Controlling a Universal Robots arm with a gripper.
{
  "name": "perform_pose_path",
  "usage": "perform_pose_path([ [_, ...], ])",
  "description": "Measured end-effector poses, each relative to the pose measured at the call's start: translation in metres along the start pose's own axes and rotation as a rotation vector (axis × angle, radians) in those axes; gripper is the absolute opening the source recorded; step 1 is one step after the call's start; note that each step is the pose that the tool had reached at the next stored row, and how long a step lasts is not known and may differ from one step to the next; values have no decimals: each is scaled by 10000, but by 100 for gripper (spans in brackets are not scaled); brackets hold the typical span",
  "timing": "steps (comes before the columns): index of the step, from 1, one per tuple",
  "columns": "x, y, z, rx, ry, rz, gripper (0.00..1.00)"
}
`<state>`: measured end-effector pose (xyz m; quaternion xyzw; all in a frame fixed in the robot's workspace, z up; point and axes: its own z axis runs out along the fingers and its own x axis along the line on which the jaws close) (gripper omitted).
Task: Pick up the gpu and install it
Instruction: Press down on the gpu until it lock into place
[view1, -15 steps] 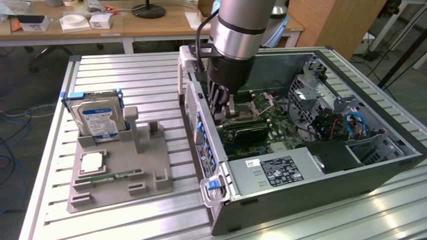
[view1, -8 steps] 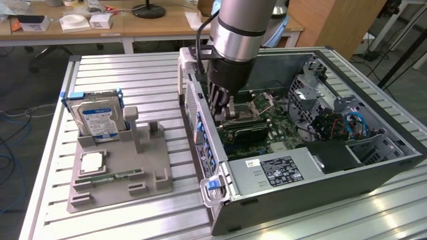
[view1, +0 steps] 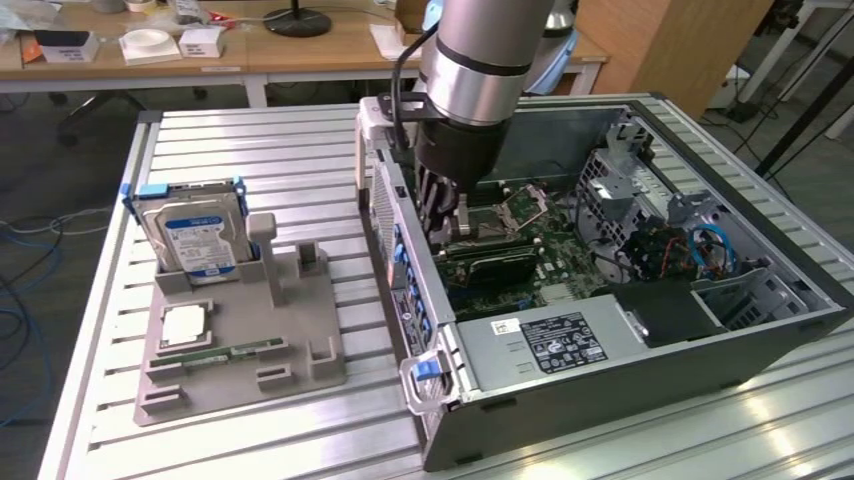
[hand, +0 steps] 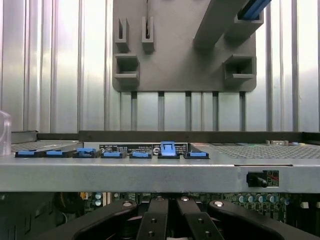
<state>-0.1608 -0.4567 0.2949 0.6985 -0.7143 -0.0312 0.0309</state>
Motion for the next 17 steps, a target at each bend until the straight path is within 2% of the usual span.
perform_pose_path([
  [1,-1,1,-8,6,-20,-1,11],
  [2,-2,2,-21,27,-65,-3,11],
  [5,2,9,-115,12,-82,-7,11],
  [7,1,6,-142,31,-156,-14,11],
  [10,1,-10,-155,154,-314,-28,11],
  [17,1,-10,-160,157,-324,-28,11],
])
